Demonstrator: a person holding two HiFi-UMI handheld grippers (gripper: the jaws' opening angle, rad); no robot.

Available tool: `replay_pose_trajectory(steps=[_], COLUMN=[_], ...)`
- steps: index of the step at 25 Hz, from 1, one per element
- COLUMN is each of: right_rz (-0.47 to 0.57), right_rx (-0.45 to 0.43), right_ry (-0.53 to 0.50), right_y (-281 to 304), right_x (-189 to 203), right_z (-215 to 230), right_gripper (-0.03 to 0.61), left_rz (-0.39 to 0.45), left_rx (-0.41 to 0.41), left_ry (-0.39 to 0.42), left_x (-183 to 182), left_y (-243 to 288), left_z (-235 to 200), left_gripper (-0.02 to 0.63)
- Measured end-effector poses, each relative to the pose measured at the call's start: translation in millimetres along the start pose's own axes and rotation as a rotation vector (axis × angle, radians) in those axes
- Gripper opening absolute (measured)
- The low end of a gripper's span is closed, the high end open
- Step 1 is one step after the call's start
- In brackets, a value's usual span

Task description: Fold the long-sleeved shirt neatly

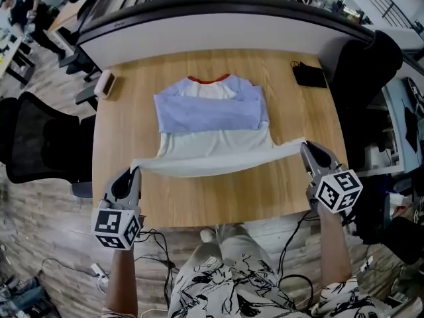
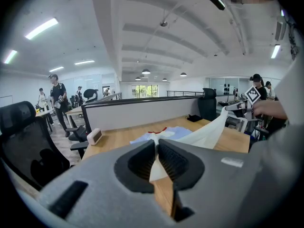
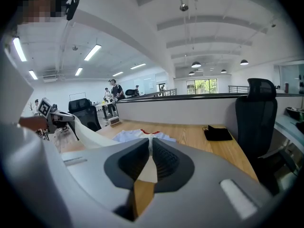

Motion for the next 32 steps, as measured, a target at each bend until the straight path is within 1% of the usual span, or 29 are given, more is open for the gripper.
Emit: replay_pose_trajectory(steps=[6, 12, 17, 20, 23, 29, 32], right_rz=[-0.001, -0.005, -0.026, -0.049, -0.082, -0.178, -0.221], right_rx=[-0.049, -0.096, -0.106, -0.101, -0.083, -0.051, -0.033], right_ry=[0.004, 0.022, 0.027, 0.046, 0.069, 0.124, 0.127], right_y=[51, 103, 149, 182, 211, 273, 300], right_x=[-35, -69, -90, -93, -88, -69, -58], right_z=[32, 66, 84, 93, 103, 129, 138], right_gripper=[0.034, 0.034, 0.034, 0.034, 0.034, 0.035, 0.035], left_rz=[-0.017, -0.031, -0.062, -0.095, -0.127, -0.226, -0.271], left_rx=[0.018, -0.008, -0.007, -0.002, 0.018, 0.068, 0.086], left_ry=[-0.006, -0.046, -0.052, -0.047, -0.070, -0.120, -0.136], left_x=[-35, -66, -79, -76, -65, -34, -17], left_y=[53, 111, 161, 194, 226, 295, 327], left_z=[-22, -48, -71, -87, -103, -131, -140], left_gripper=[0.028, 0.028, 0.028, 0.028, 0.028, 0.029, 0.029])
Point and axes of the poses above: the fingertips, and each gripper's own axes: y forward along the fingers, z to its right, x out of its underside, the point moved 8 cm from there along -y, backward along the fingers, and after that the axes turned 3 degrees about y, right-handed, at the moved point
